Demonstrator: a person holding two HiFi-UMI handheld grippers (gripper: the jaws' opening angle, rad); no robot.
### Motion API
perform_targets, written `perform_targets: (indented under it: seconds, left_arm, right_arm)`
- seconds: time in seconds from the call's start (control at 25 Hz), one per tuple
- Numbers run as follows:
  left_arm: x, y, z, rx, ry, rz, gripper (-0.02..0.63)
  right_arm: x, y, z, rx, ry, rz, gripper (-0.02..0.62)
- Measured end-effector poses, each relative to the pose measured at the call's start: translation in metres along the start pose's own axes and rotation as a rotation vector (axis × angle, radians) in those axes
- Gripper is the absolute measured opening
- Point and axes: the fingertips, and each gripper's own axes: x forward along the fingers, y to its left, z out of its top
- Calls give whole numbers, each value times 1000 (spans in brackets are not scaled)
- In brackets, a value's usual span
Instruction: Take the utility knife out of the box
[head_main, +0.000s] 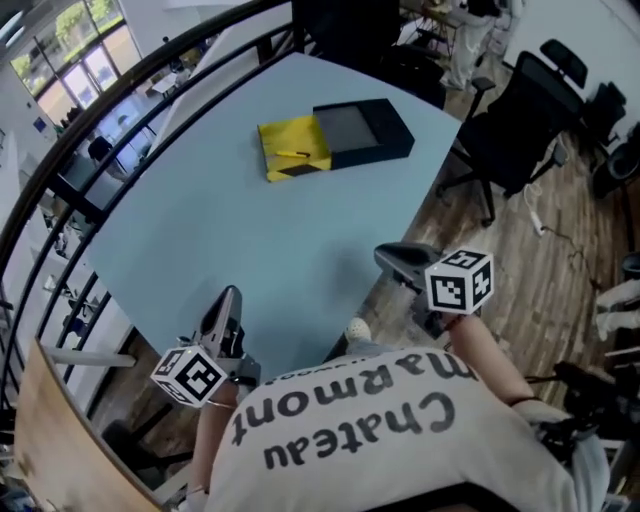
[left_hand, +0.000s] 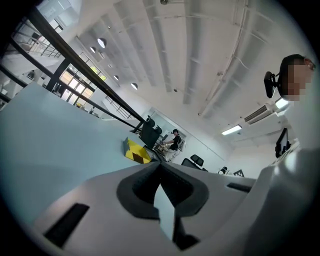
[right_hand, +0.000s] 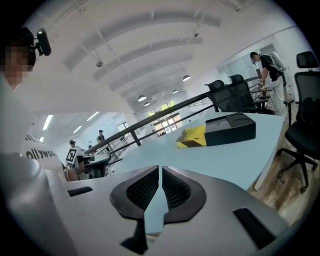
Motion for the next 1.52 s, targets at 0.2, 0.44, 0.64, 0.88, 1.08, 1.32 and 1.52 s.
perform_targets:
  seconds: [0.2,0.44,0.64,0.88,1.08,1.32,1.52]
  left_arm:
    - [162,-13,53,3,-31,91,2]
    - [331,-20,103,-2,-54,227,2]
    - [335,-15,90,-16,-25,356,2]
    - [344,1,67,-80,22,433,2]
    - [366,-5,77,-59,56,315,2]
    - [367,17,89,-42,42,288,2]
    - [351,31,111,-34,0,287,2]
  right_arm:
    - [51,-142,111,-9,67,85,46]
    - [130,-285,235,-5,147,229,46]
    - [171,-301,254,2,148,326,46]
    - [211,-322,227,97,194,332,46]
    - [230,-327,214,131,231,289,46]
    - [232,-311,205,117,241,255,46]
    - [223,-298,215,181,181,213,46]
